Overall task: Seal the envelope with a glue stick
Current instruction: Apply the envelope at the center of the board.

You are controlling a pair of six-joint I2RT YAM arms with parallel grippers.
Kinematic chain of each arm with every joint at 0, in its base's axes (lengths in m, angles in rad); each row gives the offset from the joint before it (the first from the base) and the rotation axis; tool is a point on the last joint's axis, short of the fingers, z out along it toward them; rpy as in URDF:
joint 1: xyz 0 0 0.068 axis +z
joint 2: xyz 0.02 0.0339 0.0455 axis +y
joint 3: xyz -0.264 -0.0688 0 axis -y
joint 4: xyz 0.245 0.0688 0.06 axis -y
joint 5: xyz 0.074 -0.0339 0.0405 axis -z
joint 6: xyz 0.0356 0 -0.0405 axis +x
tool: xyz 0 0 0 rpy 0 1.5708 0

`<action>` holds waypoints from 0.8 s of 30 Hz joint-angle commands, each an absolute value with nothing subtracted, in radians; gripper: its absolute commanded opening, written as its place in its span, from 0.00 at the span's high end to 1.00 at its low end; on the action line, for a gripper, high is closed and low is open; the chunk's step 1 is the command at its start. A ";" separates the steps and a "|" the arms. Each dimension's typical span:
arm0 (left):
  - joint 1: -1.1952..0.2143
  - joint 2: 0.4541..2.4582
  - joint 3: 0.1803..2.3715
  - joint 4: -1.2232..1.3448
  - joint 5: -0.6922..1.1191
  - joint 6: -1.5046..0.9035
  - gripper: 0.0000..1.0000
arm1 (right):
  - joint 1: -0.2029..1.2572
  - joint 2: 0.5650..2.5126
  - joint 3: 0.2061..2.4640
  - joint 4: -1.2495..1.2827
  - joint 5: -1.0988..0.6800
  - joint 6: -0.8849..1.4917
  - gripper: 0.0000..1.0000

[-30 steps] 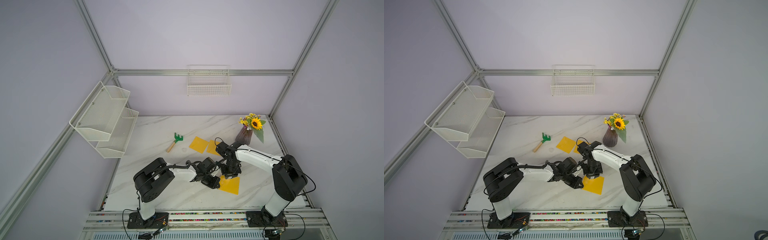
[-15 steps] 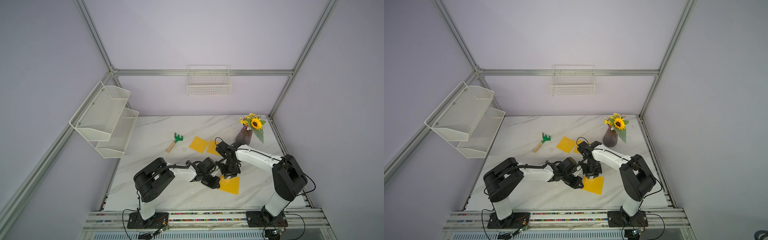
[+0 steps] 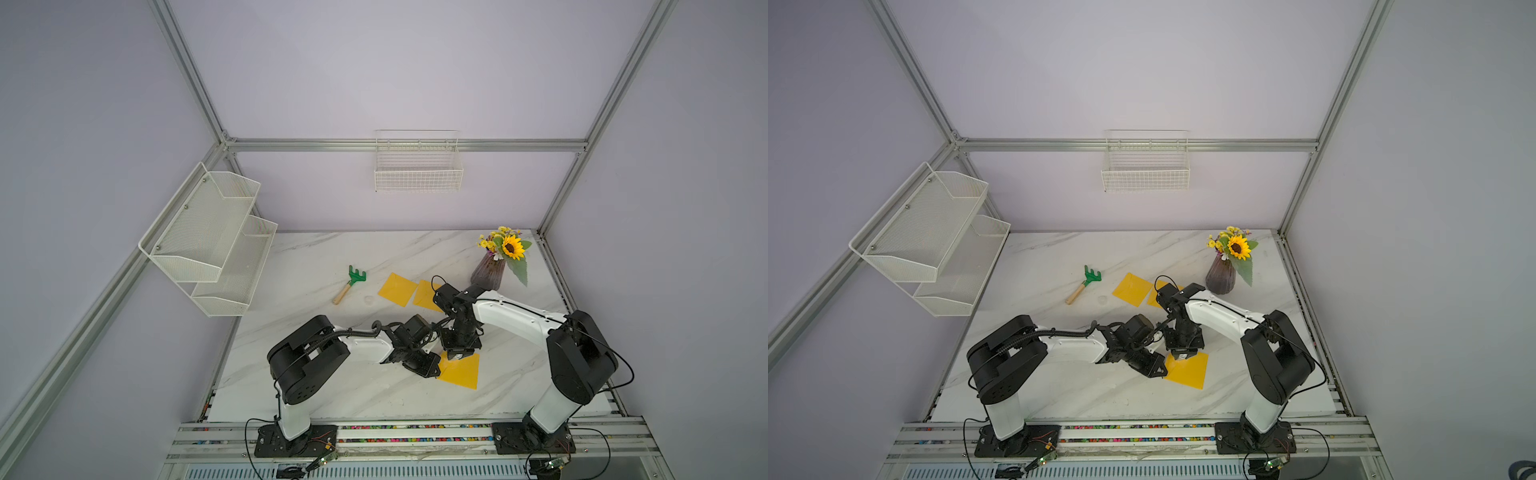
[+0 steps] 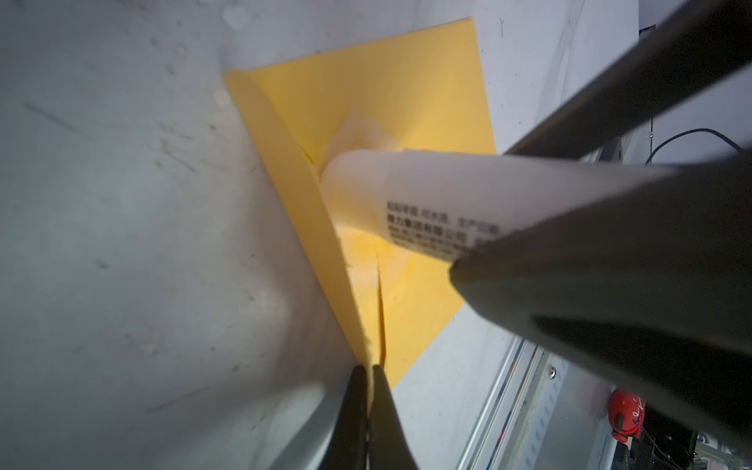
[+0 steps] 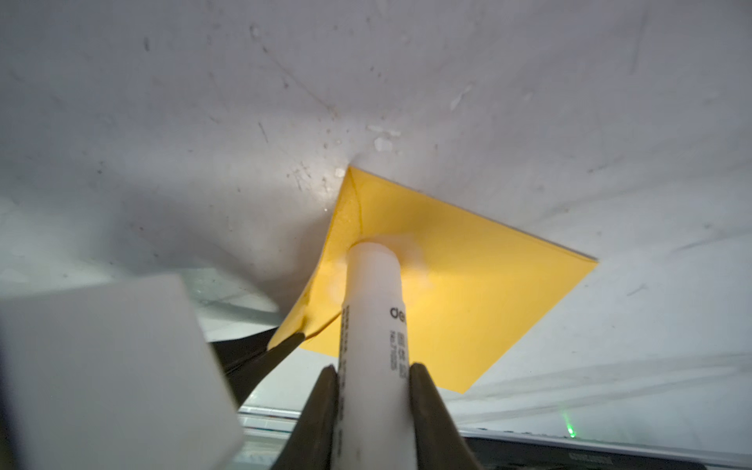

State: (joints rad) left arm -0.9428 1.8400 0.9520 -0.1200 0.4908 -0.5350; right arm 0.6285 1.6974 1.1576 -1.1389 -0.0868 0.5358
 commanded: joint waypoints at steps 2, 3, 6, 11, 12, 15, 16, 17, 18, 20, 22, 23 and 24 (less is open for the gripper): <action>-0.942 1.845 0.954 -0.135 0.452 -0.538 1.00 | 0.624 1.735 1.124 -1.213 0.003 0.521 1.00; -0.943 1.845 0.954 -0.131 0.457 -0.540 1.00 | 0.627 1.730 1.118 -1.182 -0.087 0.511 1.00; -0.943 1.841 0.953 -0.129 0.453 -0.538 1.00 | 0.630 1.696 1.075 -1.045 -0.341 0.521 1.00; -0.944 1.849 0.961 -0.127 0.457 -0.541 1.00 | 0.629 1.716 1.110 -1.156 -0.099 0.522 1.00; -0.942 1.847 0.960 -0.128 0.453 -0.543 1.00 | 0.629 1.727 1.120 -1.206 0.004 0.523 1.00; -0.943 1.848 0.960 -0.125 0.457 -0.545 1.00 | 0.629 1.735 1.132 -1.284 0.143 0.540 1.00; -0.943 1.848 0.959 -0.126 0.456 -0.542 1.00 | 0.629 1.727 1.127 -1.269 0.106 0.540 1.00; -0.942 1.847 0.959 -0.130 0.453 -0.542 1.00 | 0.630 1.718 1.119 -1.232 0.032 0.536 1.00; -0.942 1.845 0.958 -0.131 0.452 -0.544 1.00 | 0.629 1.707 1.108 -1.178 -0.088 0.513 1.00; -0.942 1.848 0.957 -0.123 0.460 -0.548 1.00 | 0.634 1.691 1.081 -1.068 -0.314 0.528 1.00; -0.942 1.853 0.960 -0.127 0.461 -0.544 1.00 | 0.643 1.683 1.059 -0.995 -0.430 0.547 1.00; -0.942 1.850 0.959 -0.129 0.455 -0.545 1.00 | 0.643 1.686 1.058 -0.993 -0.434 0.546 1.00; -0.942 1.848 0.955 -0.127 0.454 -0.547 1.00 | 0.643 1.690 1.065 -1.009 -0.411 0.542 1.00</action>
State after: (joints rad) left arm -0.9428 1.8400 0.9520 -0.1196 0.4889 -0.5392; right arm 0.6258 1.6642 1.1011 -1.1072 -0.2600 0.5350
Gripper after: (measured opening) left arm 0.047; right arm 0.278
